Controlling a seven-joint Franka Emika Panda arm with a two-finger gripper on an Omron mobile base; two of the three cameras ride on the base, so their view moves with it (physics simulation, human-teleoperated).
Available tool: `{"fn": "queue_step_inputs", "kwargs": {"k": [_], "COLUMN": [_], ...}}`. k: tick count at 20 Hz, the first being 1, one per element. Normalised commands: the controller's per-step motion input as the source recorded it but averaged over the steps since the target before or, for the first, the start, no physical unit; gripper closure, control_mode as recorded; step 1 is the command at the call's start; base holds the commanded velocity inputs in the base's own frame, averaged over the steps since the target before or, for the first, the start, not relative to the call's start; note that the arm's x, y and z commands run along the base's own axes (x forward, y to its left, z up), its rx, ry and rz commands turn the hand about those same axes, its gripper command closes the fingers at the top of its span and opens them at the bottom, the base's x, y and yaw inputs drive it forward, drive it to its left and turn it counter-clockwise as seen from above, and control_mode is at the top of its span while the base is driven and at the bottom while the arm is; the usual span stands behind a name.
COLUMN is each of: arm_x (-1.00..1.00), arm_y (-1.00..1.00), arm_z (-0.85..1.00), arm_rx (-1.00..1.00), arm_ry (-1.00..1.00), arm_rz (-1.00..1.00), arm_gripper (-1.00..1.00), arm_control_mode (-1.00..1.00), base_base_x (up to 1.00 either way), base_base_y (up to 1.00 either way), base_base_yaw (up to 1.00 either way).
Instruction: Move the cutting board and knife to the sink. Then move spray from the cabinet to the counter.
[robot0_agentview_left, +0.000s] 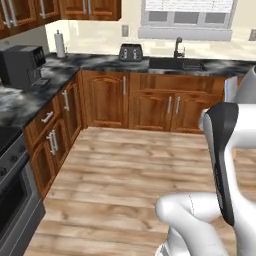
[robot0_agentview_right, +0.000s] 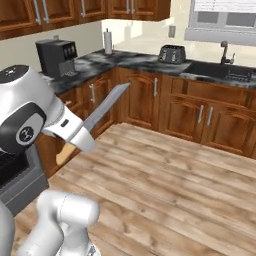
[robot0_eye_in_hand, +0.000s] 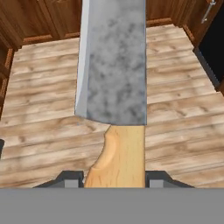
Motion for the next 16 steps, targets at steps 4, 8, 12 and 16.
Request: {"fn": "queue_step_inputs", "kwargs": {"k": [4,8,12,16], "arm_x": [0.00,0.00,0.00,0.00], "arm_y": [0.00,0.00,0.00,0.00], "arm_z": [0.00,0.00,0.00,0.00], "arm_rx": [0.00,0.00,0.00,0.00], "arm_ry": [0.00,0.00,0.00,0.00], "arm_rz": [0.00,0.00,0.00,0.00], "arm_gripper": [1.00,1.00,1.00,1.00], "arm_control_mode": [1.00,1.00,1.00,1.00], "base_base_x": [1.00,1.00,1.00,1.00], "base_base_y": [0.02,-0.03,-0.06,-0.08], "base_base_yaw": [0.00,0.00,0.00,0.00]}}
